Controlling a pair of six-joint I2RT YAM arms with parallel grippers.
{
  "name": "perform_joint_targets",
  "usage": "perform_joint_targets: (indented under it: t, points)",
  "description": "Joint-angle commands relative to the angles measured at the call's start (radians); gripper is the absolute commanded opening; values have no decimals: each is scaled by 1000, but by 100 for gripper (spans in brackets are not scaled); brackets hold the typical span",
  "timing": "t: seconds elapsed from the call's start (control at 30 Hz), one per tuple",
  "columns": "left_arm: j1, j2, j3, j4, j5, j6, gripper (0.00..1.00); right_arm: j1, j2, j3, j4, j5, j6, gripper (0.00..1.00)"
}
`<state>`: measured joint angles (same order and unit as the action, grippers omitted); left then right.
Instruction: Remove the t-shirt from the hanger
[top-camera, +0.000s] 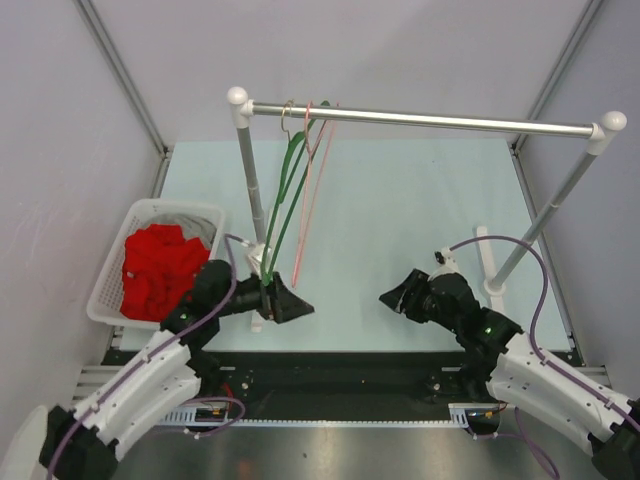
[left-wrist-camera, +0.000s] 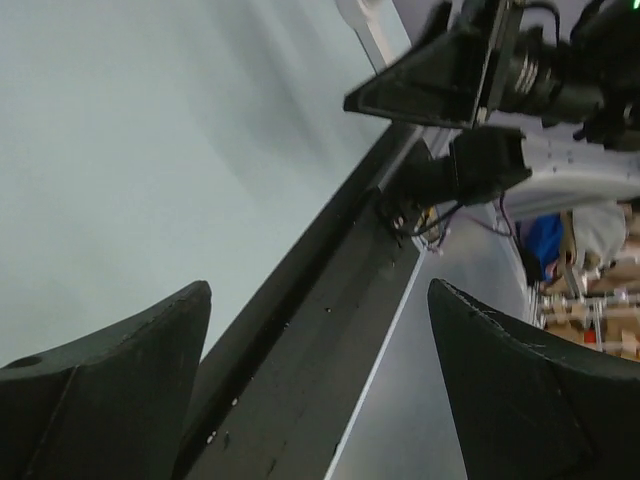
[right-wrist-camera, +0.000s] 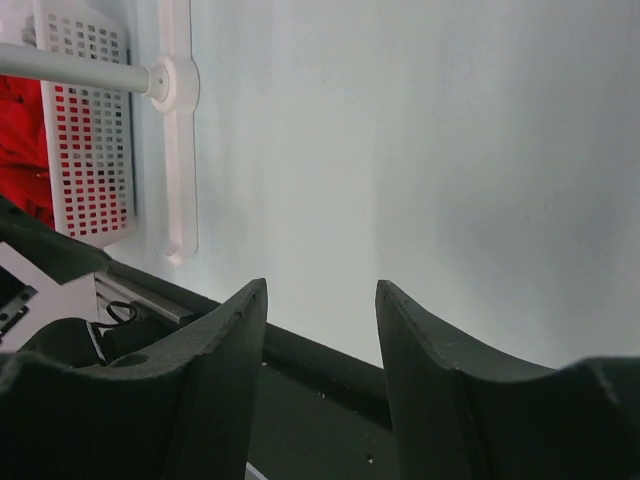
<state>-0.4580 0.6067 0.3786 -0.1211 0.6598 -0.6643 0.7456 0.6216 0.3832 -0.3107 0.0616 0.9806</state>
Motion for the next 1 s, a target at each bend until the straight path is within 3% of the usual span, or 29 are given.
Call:
perform_joint_targets:
  t: [0.0, 0.27, 0.33, 0.43, 0.57, 0.73, 0.97]
  points:
    - [-218, 125, -46, 328, -81, -1, 94, -6, -20, -59, 133, -3, -17, 52]
    - [-347, 292, -351, 1025, -112, -126, 98, -6, -297, -291, 341, 14, 52, 55]
    - [-382, 324, -372, 1110, -121, -126, 98, -8, -361, -364, 376, 23, 73, 57]
    - [-433, 361, -467, 1253, -147, -124, 100, -6, -483, -429, 398, 30, 105, 63]
    - [-455, 369, -591, 1441, -187, -132, 100, -3, -525, -468, 395, 55, 112, 82]
    - [-467, 260, -600, 1335, -170, -106, 100, 9, -444, -471, 472, 63, 78, 98]
    - [-467, 7, -600, 1180, -223, -155, 100, 64, -388, -477, 596, 87, 84, 100]
